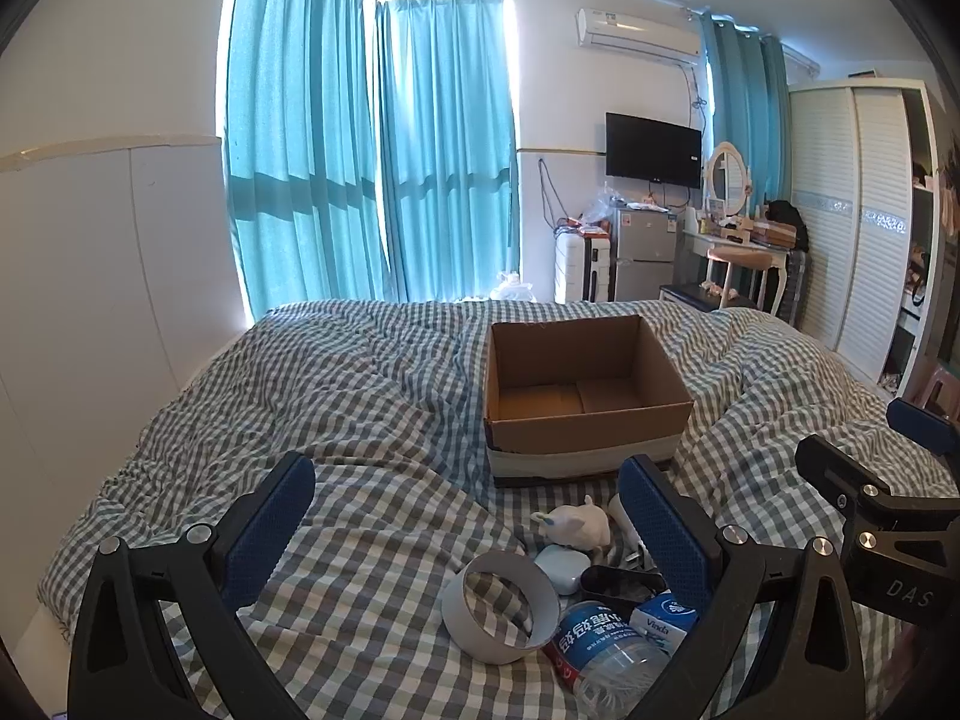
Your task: Organize objects
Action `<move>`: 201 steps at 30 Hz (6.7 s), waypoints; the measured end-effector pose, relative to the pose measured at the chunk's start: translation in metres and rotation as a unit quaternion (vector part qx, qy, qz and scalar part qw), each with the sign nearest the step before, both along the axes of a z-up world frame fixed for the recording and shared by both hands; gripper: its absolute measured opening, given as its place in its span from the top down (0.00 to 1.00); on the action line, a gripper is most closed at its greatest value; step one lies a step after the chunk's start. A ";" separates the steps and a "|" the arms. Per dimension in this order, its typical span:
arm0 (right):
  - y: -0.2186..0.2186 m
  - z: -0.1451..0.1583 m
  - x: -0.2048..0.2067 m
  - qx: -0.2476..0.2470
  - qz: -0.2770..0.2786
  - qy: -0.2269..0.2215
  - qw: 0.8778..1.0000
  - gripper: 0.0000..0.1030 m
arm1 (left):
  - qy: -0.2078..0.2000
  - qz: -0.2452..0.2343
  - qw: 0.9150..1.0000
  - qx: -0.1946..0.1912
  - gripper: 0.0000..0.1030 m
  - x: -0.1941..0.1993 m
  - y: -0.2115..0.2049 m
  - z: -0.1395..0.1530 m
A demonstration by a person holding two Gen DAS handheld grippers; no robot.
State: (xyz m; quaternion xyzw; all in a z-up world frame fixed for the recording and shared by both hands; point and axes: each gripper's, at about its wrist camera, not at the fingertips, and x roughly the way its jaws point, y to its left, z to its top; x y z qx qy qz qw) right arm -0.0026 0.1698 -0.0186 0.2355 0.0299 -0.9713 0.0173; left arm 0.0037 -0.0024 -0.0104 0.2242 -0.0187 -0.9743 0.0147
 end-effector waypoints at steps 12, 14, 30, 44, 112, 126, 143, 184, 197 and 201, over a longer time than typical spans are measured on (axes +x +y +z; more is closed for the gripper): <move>0.003 0.002 0.003 0.000 0.001 0.003 1.000 0.00 | 0.000 -0.002 1.000 0.001 0.00 0.000 0.001 0.002; 0.003 0.002 0.003 0.001 0.001 0.003 1.000 0.00 | -0.001 -0.002 1.000 0.001 0.00 -0.001 0.001 0.001; 0.002 0.002 0.003 0.003 0.008 -0.002 1.000 0.00 | -0.018 -0.002 1.000 0.003 0.00 -0.005 -0.004 -0.006; 0.005 -0.029 -0.018 -0.003 0.013 -0.049 0.999 0.00 | -0.102 0.003 0.995 0.008 0.00 -0.026 -0.020 -0.048; -0.036 0.026 -0.132 0.026 0.118 -0.085 0.989 0.58 | -0.106 -0.025 0.994 -0.006 0.86 -0.147 -0.001 0.001; -0.040 0.034 -0.278 0.038 0.098 -0.097 0.990 0.58 | -0.115 -0.031 0.993 -0.016 0.86 -0.284 0.023 0.004; -0.032 -0.064 -0.360 0.034 0.103 -0.183 0.977 0.58 | -0.191 -0.043 0.980 -0.041 0.86 -0.355 0.041 -0.087; -0.002 0.092 -0.145 0.047 0.109 -0.034 0.992 0.30 | -0.043 -0.017 0.998 -0.051 0.01 -0.160 0.019 0.065; -0.016 0.065 -0.057 0.059 0.117 -0.039 0.991 0.28 | -0.053 0.012 0.998 -0.023 0.00 -0.086 -0.006 0.048; -0.017 0.047 -0.042 0.059 0.104 -0.045 0.992 0.28 | -0.074 0.016 0.997 -0.018 0.00 -0.072 -0.006 0.020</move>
